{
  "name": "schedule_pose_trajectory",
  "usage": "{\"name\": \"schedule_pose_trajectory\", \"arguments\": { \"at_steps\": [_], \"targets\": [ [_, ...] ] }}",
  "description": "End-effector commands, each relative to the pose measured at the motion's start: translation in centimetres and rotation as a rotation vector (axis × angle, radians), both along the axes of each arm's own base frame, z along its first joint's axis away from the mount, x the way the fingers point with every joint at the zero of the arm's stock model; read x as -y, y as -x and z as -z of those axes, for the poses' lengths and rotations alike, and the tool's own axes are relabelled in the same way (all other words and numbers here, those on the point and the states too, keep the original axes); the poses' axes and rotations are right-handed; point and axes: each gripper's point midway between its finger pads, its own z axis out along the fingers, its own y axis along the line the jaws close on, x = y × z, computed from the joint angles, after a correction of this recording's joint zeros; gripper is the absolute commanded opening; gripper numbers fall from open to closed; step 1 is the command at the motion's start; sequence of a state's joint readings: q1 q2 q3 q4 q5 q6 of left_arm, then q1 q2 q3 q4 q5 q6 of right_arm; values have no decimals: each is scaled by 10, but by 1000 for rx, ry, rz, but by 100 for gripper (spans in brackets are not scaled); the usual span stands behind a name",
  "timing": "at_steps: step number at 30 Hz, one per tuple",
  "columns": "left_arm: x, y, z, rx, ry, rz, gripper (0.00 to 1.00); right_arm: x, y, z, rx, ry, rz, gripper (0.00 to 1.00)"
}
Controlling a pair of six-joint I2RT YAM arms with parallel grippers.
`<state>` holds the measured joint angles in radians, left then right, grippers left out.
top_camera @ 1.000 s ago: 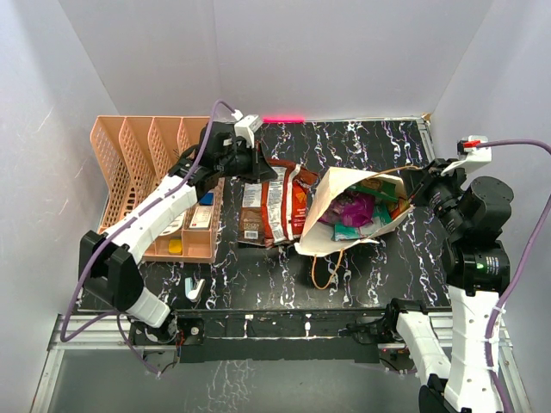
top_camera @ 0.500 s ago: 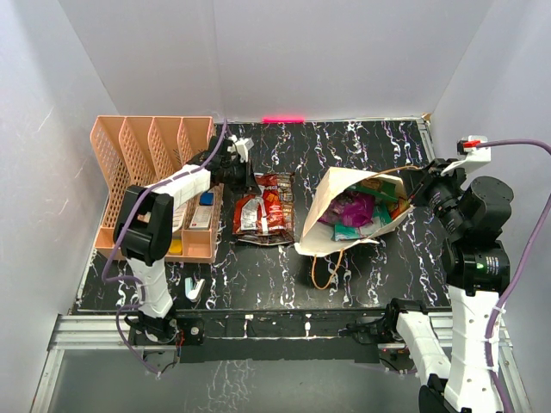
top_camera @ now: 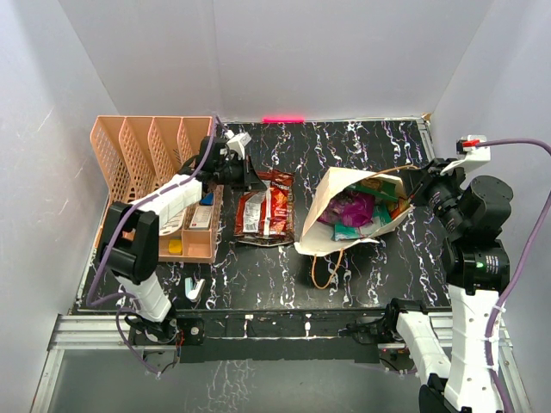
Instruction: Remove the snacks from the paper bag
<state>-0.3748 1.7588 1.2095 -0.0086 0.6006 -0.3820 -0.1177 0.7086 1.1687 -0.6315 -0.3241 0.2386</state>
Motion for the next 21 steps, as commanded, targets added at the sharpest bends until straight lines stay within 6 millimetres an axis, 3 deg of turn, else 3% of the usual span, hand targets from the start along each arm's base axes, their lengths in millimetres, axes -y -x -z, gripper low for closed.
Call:
{"name": "schedule_pose_trajectory", "arguments": {
  "at_steps": [1,7,16,19,21],
  "targets": [
    [6,7,-27,5,90,-36,0,-1,1,-29,99,6,-1,8],
    [9,-9,-19,-67,148,-133,0,-2,3,-30,99,2,-7,8],
    [-10,-38,-6,-37,3,-220,0,0,5,-35,103,16,2,8],
    [-28,-46,3,-33,-147,-263,23,-1,4,-33,99,17,-1,8],
    [-48,-47,-3,-4,-232,-332,42,-1,4,-34,102,20,-2,8]
  ]
}}
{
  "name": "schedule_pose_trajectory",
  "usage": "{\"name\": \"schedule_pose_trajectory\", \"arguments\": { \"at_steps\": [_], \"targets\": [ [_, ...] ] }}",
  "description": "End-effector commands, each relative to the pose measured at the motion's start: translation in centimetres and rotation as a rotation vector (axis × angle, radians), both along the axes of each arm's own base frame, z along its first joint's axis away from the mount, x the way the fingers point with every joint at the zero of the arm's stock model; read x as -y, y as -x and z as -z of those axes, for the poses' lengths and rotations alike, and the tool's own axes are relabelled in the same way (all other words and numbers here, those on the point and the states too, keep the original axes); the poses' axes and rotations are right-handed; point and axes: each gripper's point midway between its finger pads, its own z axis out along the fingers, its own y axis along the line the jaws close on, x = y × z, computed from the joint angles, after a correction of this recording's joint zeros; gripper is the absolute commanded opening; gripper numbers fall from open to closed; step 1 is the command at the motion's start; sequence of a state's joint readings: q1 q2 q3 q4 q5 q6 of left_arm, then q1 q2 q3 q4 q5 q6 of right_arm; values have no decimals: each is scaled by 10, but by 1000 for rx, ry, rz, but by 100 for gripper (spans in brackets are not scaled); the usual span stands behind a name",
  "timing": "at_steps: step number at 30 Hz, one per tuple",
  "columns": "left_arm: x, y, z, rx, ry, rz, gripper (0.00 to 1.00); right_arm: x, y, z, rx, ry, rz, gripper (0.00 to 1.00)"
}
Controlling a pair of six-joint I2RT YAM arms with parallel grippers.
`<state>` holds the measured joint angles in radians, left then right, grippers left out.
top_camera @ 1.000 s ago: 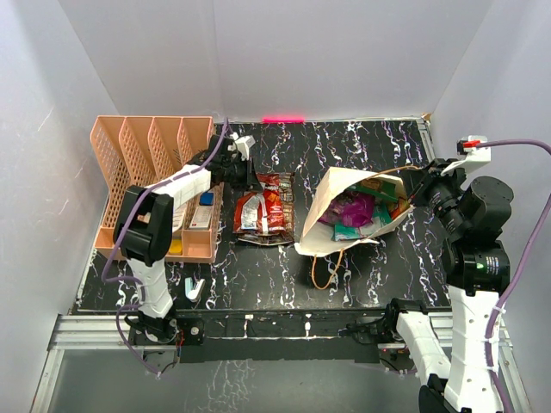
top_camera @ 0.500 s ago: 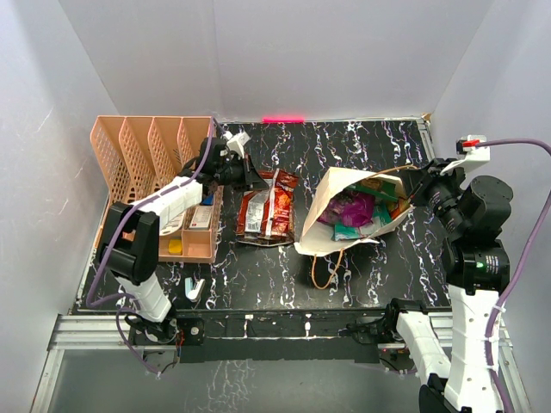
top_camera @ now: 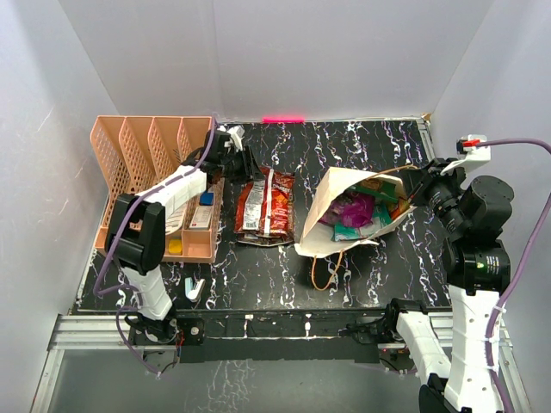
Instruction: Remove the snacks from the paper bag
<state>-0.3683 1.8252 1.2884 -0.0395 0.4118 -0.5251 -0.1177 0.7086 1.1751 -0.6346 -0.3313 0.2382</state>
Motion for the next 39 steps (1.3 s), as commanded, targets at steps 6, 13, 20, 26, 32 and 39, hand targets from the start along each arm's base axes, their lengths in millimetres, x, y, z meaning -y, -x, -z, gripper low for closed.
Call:
{"name": "schedule_pose_trajectory", "arguments": {
  "at_steps": [6,13,20,26,32,39],
  "targets": [
    [-70,28,-37,113,-359,-179,74,2,4,-37,111,28,10,8],
    [-44,77,-16,157,-504,-62,80,1,3,-33,102,32,4,8],
    [-49,81,11,79,-568,-61,83,0,7,-37,112,27,1,8],
    [-31,84,39,7,-530,10,83,0,8,-36,114,26,3,8],
    [-7,90,60,-95,-451,62,80,-1,8,-39,118,21,0,8],
    [16,95,55,-102,-343,126,75,0,9,-39,123,22,4,8]
  ]
}}
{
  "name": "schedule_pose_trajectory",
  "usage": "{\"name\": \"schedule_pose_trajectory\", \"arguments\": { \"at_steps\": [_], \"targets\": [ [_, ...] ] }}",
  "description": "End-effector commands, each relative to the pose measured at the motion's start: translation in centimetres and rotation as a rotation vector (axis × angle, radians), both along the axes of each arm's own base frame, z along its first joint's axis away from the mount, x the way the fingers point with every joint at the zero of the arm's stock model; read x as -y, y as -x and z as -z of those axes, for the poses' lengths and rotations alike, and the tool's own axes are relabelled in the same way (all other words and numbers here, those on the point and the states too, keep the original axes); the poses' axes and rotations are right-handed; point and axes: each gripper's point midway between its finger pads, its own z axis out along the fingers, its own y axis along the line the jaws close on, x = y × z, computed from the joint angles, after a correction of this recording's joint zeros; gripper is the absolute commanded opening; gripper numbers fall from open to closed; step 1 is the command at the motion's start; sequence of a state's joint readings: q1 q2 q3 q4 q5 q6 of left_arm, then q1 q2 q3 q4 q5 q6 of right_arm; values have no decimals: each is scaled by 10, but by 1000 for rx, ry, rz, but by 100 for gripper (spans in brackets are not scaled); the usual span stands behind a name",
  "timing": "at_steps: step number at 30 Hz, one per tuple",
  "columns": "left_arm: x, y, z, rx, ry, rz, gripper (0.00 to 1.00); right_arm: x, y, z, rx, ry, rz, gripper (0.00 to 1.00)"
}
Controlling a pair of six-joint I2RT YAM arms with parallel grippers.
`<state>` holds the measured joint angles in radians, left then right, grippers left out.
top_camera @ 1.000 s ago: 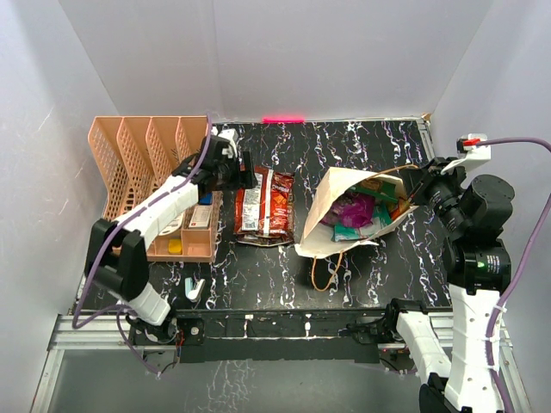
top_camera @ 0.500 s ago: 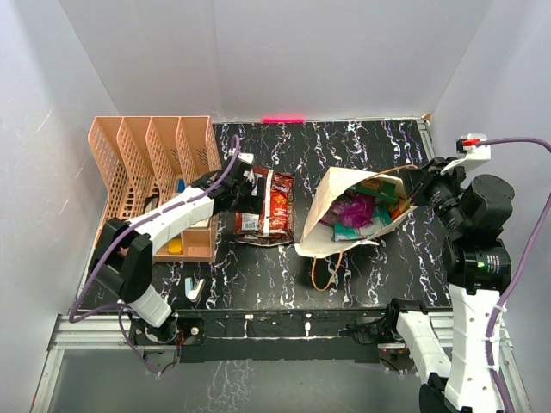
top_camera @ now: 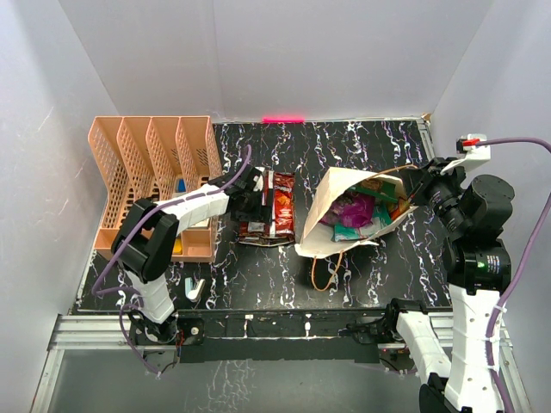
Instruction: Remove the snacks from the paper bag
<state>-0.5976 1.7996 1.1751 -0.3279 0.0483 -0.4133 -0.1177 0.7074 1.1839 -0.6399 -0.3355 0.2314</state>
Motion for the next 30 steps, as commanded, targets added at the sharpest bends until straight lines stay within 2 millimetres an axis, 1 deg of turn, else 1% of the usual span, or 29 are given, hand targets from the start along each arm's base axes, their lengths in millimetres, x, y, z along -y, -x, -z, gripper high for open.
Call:
{"name": "schedule_pose_trajectory", "arguments": {
  "at_steps": [1,4,6,9,10,12,14,15,17,18,19,20,21,22,24,25,26,28,29,30],
  "targets": [
    [28,-3,-29,32,145,45,75,0,8,-36,115,15,7,8],
    [24,-1,-32,37,130,53,75,0,7,-34,111,14,7,8],
    [15,-3,-35,63,91,46,76,0,6,-33,108,10,4,8],
    [0,-6,-59,133,38,36,78,-1,6,-31,103,11,-2,8],
    [-4,-6,-72,159,32,34,78,-1,6,-30,100,12,0,8],
    [-6,-3,-106,227,69,51,80,-1,7,-27,95,18,-2,8],
    [-2,6,-146,304,162,84,81,-1,7,-25,95,28,-6,8],
    [2,14,-170,353,232,113,81,-1,8,-24,97,33,-8,8],
    [19,39,-219,450,421,213,81,-5,10,-24,106,44,-34,8],
    [28,55,-240,502,517,277,81,-8,11,-25,118,49,-53,8],
    [40,75,-259,540,610,351,80,-11,13,-26,129,51,-69,8],
    [50,92,-273,582,677,406,79,-14,14,-28,139,52,-84,8],
    [61,109,-283,617,726,459,78,-16,16,-29,148,53,-99,8],
    [71,123,-289,653,750,504,77,-19,18,-31,158,52,-119,8],
    [93,151,-292,719,752,614,75,-31,22,-34,177,50,-191,8],
    [103,161,-292,759,732,670,75,-38,24,-34,180,48,-237,8],
    [114,172,-287,779,697,723,74,-46,26,-34,176,44,-292,8],
    [134,182,-277,809,597,800,70,-61,32,-30,158,38,-401,8],
    [147,189,-265,799,554,843,67,-66,34,-24,131,30,-445,8],
    [154,190,-261,801,531,864,66,-72,38,-16,103,19,-491,8]
  ]
}}
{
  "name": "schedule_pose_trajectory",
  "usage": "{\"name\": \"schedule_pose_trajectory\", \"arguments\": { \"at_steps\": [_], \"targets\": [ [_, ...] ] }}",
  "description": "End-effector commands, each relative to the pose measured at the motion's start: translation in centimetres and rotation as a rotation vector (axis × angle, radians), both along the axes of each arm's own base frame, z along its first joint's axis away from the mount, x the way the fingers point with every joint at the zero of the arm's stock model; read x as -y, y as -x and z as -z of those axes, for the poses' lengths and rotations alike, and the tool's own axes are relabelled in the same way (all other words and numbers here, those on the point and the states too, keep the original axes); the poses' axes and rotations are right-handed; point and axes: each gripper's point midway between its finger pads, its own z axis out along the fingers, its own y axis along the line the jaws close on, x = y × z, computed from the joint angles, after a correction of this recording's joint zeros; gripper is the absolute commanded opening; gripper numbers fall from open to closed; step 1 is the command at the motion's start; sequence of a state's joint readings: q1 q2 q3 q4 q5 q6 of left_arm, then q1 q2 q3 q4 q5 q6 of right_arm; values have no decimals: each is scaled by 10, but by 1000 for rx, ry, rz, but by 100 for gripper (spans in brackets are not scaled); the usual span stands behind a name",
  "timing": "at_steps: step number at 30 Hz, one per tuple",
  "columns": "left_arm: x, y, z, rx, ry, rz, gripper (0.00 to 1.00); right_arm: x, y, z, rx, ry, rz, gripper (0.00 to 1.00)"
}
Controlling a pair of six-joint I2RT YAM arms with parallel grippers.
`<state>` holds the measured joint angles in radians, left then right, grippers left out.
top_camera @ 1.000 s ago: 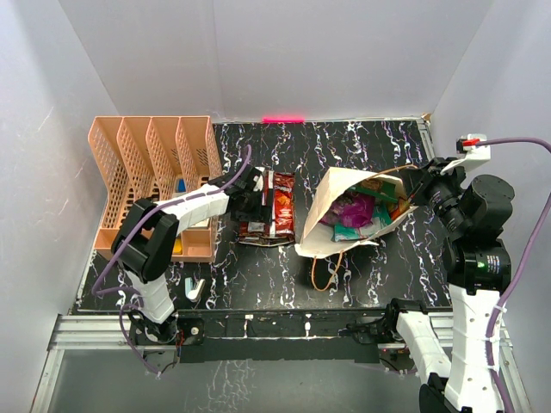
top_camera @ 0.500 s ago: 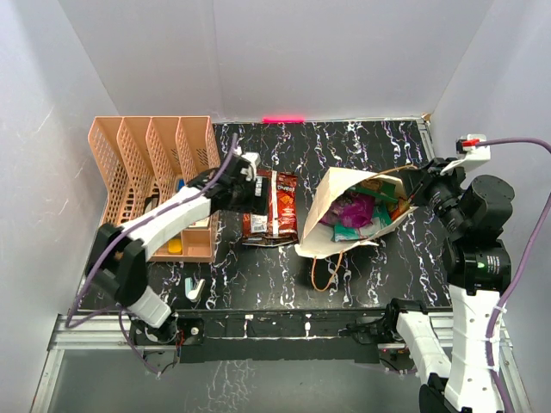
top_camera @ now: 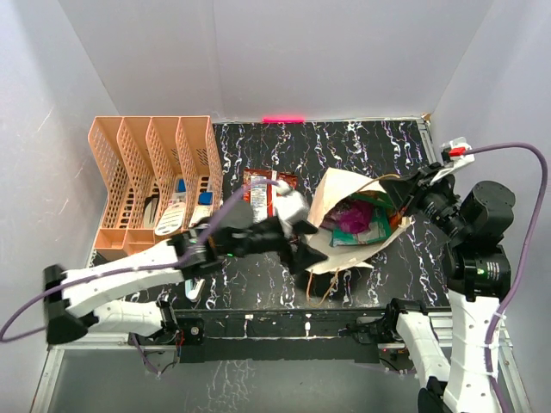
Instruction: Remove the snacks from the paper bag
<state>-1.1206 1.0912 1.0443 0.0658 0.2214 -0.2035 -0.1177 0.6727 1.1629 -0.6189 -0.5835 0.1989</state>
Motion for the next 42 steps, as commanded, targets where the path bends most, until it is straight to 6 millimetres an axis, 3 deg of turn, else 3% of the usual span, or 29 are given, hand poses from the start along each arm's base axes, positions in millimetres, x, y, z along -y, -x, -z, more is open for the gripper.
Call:
{"name": "schedule_pose_trajectory", "arguments": {
  "at_steps": [1,7,12,17,23,32,35,37,42],
  "targets": [
    [40,4,33,170,-154,26,66,-37,19,-3,26,3,-278,8],
    [62,19,53,210,-147,79,61,-47,33,42,-128,-54,-361,8],
    [73,18,74,350,-194,51,59,-49,34,37,-155,-90,-361,8],
    [95,-17,77,551,-238,-53,55,-42,27,12,-113,-91,-284,8],
    [119,-67,83,708,-233,-121,39,-36,27,-7,-67,-79,-235,8],
    [143,-107,87,956,-264,-159,40,-35,31,-12,-52,-63,-229,8],
    [153,-115,88,1007,-283,-145,48,-35,31,-14,-46,-62,-230,8],
    [159,-121,93,1052,-298,-133,53,-36,32,-15,-42,-62,-233,8],
    [176,-135,109,1172,-374,-108,52,-37,33,-19,-38,-65,-240,8]
  ]
}}
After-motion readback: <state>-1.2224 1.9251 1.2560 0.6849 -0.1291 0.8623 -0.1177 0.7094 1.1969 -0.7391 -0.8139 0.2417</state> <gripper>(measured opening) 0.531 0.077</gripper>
